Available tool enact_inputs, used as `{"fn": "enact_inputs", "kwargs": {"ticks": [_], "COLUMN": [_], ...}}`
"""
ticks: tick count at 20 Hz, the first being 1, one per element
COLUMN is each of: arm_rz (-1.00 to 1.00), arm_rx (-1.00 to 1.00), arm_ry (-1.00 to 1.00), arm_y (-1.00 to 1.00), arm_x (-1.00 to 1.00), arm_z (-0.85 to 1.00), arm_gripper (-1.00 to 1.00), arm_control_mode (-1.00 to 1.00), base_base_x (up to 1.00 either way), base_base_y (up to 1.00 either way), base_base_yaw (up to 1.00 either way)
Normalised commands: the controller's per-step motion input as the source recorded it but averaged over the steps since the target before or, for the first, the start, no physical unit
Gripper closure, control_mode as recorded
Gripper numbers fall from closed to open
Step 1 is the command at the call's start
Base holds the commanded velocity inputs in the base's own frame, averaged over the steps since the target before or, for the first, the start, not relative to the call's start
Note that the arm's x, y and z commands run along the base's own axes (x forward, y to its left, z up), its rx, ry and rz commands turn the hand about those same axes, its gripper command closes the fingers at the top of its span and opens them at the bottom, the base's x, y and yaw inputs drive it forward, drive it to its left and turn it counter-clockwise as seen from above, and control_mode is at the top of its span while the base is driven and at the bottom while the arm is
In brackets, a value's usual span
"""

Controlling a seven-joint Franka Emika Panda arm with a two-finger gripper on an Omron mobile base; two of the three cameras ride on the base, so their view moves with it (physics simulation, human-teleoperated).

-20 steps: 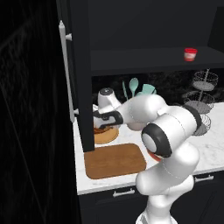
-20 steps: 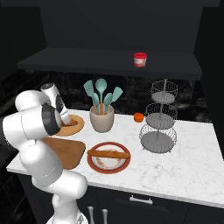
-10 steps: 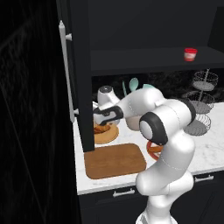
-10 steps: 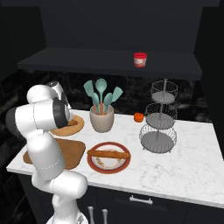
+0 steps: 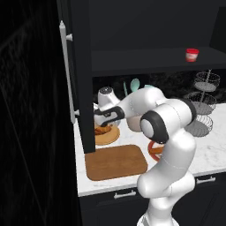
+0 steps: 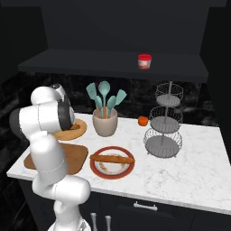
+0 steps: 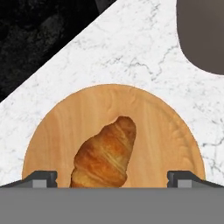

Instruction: From the different types of pastries on the counter, select a croissant and place it on the cutting board. Then retrieve a jar of jam from the cabinet and place it alongside the croissant on the cutting board.

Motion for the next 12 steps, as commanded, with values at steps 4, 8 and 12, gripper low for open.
{"fn": "enact_inputs", "kwargs": {"ticks": [4,8,12], "arm_rz": [0.00,0.00,0.00], "arm_rx": [0.00,0.00,0.00], "arm_ry": [0.02,0.01,0.04], "arm_y": [0.04,0.08,0.11], "arm_x": [0.06,0.00,0.00], "arm_z": [-0.41,-0.06,-0.14], "arm_gripper": [-1.00,-1.00,-1.00], "arm_control_mode": [-1.00,-1.00,-1.00], "base_base_x": [0.00,0.00,0.00], "base_base_y": [0.00,0.00,0.00], "base_base_yaw": [0.00,0.00,0.00]}}
